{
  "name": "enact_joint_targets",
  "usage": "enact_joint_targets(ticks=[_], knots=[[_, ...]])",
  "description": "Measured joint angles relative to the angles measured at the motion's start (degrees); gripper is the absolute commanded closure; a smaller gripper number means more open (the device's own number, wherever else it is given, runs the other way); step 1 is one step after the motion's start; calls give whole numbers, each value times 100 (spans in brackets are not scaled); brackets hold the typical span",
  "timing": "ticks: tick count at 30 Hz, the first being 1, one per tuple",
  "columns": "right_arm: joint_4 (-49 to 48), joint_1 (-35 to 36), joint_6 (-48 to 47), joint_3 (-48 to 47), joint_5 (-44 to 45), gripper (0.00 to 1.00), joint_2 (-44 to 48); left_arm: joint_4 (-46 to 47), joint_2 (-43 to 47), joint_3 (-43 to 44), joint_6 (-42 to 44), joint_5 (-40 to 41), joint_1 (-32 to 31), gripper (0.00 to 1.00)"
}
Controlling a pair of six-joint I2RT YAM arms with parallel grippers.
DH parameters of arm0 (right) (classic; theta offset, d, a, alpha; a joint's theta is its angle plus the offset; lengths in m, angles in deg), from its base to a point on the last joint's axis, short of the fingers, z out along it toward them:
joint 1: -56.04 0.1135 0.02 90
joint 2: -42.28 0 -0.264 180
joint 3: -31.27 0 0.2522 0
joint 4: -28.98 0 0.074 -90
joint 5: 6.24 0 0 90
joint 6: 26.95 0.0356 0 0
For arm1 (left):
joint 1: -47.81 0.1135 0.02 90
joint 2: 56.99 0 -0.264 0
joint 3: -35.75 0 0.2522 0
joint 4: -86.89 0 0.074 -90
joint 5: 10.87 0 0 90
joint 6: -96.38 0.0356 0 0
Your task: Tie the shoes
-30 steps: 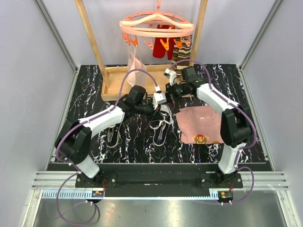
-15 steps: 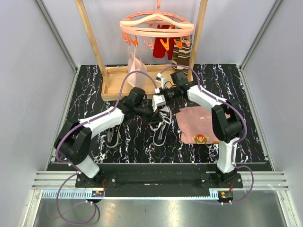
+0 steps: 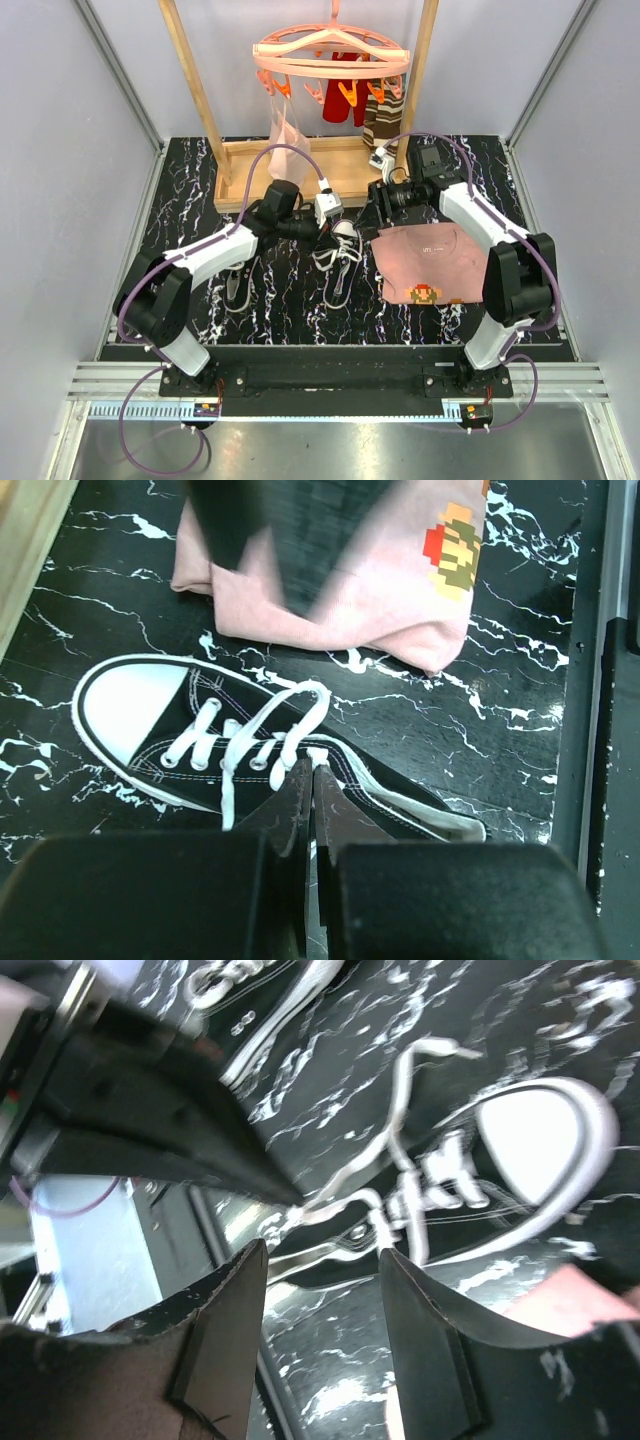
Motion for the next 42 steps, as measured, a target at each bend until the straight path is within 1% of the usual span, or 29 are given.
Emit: enact_joint_targets(ticks=[5, 14, 19, 25, 30, 32, 35, 36, 38, 42], knots=[[46, 107, -168, 297, -273, 41, 85, 72, -9, 2, -4, -15, 15, 100], [7, 483, -293, 498, -380, 42, -118, 87, -70, 2, -28, -133, 109, 100], [-107, 608, -293, 525, -376, 46, -216, 127, -79, 2, -44, -227, 179, 100], [-254, 629, -293, 522, -341, 47, -396, 249, -103, 4, -136, -328, 229, 100], [-411, 662, -282, 520, -264, 52, -505, 319, -168, 33, -190, -466, 260, 100], [-494, 673, -247, 516, -258, 57, -522, 330, -195, 33, -199, -505, 269, 100], [-605, 693, -210, 509, -258, 61, -522, 365, -216, 33, -219, -533, 286, 100], [-632, 699, -197, 509, -258, 68, -522, 372, -225, 33, -221, -540, 293, 100], [-680, 715, -164, 507, -260, 75, -522, 396, -245, 35, -243, -544, 306, 100], [-796, 730, -87, 496, -258, 94, -522, 407, -251, 33, -286, -549, 339, 100]])
